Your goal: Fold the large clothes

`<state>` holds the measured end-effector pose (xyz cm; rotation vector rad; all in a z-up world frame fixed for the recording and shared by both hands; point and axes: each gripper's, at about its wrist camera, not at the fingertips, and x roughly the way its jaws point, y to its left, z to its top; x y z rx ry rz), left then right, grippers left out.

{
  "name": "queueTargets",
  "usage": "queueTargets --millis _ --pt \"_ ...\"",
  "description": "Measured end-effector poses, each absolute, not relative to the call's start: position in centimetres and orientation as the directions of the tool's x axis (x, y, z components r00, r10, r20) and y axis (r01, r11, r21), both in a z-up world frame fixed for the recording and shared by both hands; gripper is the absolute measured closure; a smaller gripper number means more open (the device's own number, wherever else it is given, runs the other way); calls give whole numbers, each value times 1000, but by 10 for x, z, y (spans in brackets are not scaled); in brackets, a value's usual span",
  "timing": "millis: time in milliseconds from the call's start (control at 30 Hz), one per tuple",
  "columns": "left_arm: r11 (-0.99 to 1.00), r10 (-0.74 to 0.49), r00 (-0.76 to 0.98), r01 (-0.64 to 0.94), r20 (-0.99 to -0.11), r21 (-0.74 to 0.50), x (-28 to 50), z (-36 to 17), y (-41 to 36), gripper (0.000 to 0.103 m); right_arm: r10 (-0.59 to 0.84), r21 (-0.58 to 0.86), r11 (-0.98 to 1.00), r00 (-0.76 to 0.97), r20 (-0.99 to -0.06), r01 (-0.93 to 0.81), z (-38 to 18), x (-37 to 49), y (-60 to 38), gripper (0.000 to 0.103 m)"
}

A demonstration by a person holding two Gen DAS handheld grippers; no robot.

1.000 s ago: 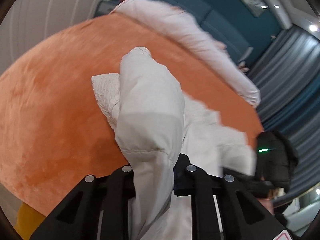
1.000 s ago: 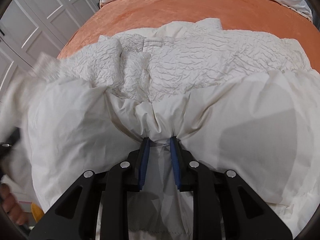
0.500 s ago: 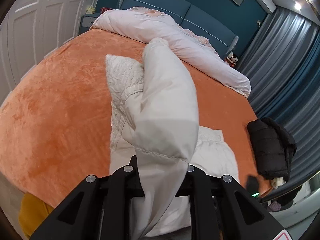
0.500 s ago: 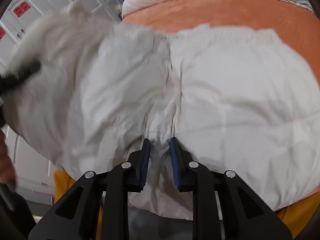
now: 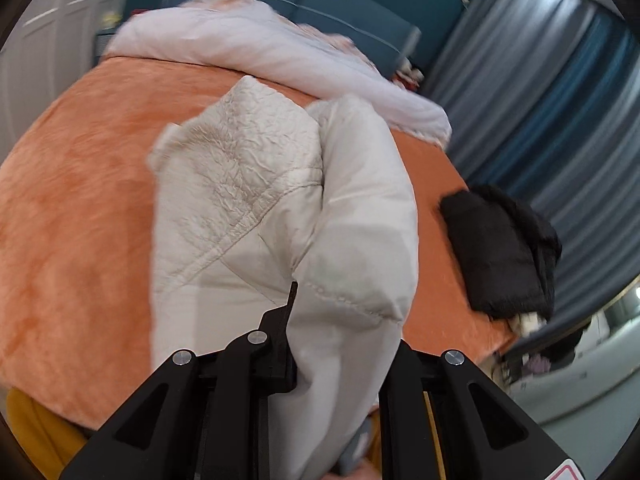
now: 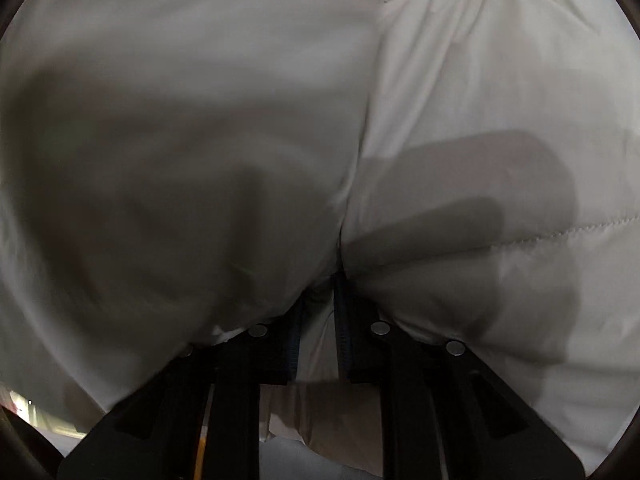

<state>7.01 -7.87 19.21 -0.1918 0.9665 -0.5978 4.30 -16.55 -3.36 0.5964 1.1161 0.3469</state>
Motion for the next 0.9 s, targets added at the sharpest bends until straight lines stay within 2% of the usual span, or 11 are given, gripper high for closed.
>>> queueTargets --millis 67,200,367,633,900 --pt "823 -548 407 417 -730 -386 74 187 -108 91 561 655 752 453 -693 72 -32 32 -177 94" --pt "825 -522 391 456 -758 -333 80 182 -147 91 604 755 647 534 -591 104 -21 -15 -213 94" --pt "832 -476 355 477 -805 -283 83 155 -196 91 535 788 577 629 -564 216 -10 -68 -290 91" --pt "835 -349 378 540 -858 -102 68 94 -267 89 287 695 646 744 -603 315 29 -127 -383 90" --pt "812 -268 475 579 -838 69 48 52 -295 87 132 592 732 782 -609 338 80 -143 -365 87"
